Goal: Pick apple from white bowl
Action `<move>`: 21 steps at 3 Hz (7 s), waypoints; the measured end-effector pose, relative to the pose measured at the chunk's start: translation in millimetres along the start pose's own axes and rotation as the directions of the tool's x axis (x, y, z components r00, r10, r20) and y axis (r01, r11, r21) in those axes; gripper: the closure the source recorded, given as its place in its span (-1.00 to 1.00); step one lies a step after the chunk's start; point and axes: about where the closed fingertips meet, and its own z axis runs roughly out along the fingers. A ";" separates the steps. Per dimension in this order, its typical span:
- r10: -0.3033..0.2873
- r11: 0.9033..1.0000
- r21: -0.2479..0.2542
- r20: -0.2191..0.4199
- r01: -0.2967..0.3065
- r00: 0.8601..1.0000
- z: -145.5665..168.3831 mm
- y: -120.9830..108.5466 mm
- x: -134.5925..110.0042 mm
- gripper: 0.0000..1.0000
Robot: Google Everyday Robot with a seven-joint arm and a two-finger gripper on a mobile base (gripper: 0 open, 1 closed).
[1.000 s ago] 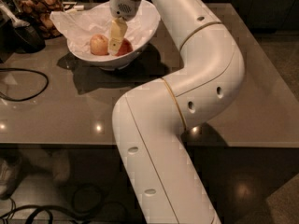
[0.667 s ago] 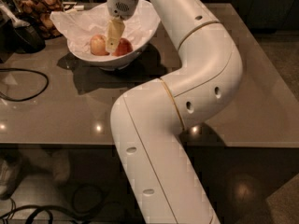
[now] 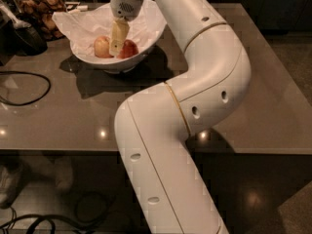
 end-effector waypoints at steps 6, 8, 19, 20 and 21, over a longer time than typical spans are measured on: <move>0.113 0.994 0.017 -0.069 -0.112 0.991 12.5 -11.9 44.4 -0.34; 0.115 0.993 -0.003 -0.082 -0.116 0.990 26.3 -11.4 46.9 -0.34; 0.038 0.999 -0.001 0.133 -0.038 0.990 -48.4 18.3 -32.7 1.00; -0.028 0.999 -0.013 0.176 0.031 0.984 -65.8 33.7 -55.3 1.00; -0.076 0.997 -0.001 0.180 0.078 0.981 -80.8 44.5 -74.1 1.00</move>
Offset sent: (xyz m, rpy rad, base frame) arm 0.0451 -0.0503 0.0158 -0.0665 0.0561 -0.1122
